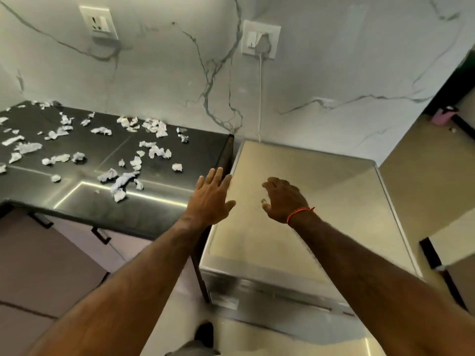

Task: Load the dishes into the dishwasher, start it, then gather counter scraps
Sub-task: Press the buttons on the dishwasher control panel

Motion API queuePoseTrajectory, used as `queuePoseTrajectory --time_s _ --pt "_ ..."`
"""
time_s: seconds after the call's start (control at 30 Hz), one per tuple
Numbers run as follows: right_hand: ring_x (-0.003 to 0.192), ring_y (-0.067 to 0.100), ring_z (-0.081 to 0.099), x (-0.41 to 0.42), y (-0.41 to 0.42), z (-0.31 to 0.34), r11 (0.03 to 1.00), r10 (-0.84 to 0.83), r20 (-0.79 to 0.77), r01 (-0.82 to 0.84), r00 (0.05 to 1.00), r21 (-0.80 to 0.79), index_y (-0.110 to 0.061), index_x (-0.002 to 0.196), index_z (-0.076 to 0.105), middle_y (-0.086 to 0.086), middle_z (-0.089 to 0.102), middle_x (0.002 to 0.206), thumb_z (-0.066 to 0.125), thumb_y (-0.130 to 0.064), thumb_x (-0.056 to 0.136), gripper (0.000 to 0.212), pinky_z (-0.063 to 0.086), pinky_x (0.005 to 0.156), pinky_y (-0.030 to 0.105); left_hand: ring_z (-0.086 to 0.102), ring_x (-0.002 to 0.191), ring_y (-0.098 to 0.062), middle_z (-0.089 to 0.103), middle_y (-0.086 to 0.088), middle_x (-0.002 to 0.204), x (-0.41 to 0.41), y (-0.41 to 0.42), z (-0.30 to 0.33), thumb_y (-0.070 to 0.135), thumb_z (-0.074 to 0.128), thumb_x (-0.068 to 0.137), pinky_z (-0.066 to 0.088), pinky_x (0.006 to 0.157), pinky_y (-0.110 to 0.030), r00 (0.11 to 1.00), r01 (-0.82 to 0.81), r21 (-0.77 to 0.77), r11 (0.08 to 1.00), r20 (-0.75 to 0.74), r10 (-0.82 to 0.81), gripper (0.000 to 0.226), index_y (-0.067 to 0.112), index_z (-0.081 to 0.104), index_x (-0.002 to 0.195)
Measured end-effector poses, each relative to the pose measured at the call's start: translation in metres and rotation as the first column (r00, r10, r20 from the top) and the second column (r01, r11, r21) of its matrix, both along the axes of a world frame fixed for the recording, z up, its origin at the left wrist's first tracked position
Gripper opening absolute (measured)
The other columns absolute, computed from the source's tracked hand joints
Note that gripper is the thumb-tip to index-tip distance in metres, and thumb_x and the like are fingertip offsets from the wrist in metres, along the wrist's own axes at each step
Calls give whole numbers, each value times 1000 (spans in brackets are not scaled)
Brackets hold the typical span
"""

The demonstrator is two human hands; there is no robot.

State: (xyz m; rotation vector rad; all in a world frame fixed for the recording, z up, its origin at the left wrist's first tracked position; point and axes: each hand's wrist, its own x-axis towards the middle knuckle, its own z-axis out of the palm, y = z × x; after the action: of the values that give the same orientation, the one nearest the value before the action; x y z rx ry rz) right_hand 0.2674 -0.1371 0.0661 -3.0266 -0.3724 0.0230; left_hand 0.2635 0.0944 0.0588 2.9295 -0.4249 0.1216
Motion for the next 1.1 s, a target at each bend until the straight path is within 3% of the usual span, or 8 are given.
queuePoseTrajectory --time_s 0.2,0.43,0.7,0.87,1.0,1.1 --pt "143 27 34 89 46 24 998 -57 62 56 996 17 -18 149 38 6 31 159 66 -40 89 70 36 114 44 -5 156 -30 -4 -13 169 97 42 22 57 54 96 8 126 -52 998 60 4 998 -1 -60 92 15 5 162" --pt "140 31 38 178 75 76 999 -53 173 52 984 8 -16 146 41 8 29 160 67 -37 88 68 40 109 47 -6 155 -33 -6 -16 168 191 56 64 60 52 96 11 126 -55 985 149 32 988 83 -151 94 14 2 161" --pt "137 34 41 287 90 144 998 -64 290 68 955 -4 -16 150 34 7 4 167 72 -34 86 77 47 103 49 -5 156 -33 -6 -15 169 285 55 124 61 52 96 13 126 -54 966 160 94 983 190 -175 96 14 0 161" --pt "99 33 60 333 101 167 993 -118 362 107 925 49 -20 135 42 3 -18 166 78 -26 78 67 57 71 40 -6 156 -33 -8 -15 169 318 58 141 60 49 98 10 126 -53 961 157 110 981 211 -178 93 13 -1 161" --pt "79 31 59 355 101 159 983 -184 320 178 930 49 -21 135 41 2 -35 161 78 -23 76 70 54 63 37 -8 155 -32 -11 -13 168 333 71 133 61 46 99 10 126 -52 969 161 120 980 170 -180 92 14 -3 161" --pt "75 30 56 359 101 152 977 -212 341 203 916 62 -19 139 41 -1 -36 160 79 -22 74 75 51 62 35 -8 156 -32 -10 -13 169 338 84 122 62 47 98 11 126 -53 975 146 108 983 150 -161 93 14 -3 162"
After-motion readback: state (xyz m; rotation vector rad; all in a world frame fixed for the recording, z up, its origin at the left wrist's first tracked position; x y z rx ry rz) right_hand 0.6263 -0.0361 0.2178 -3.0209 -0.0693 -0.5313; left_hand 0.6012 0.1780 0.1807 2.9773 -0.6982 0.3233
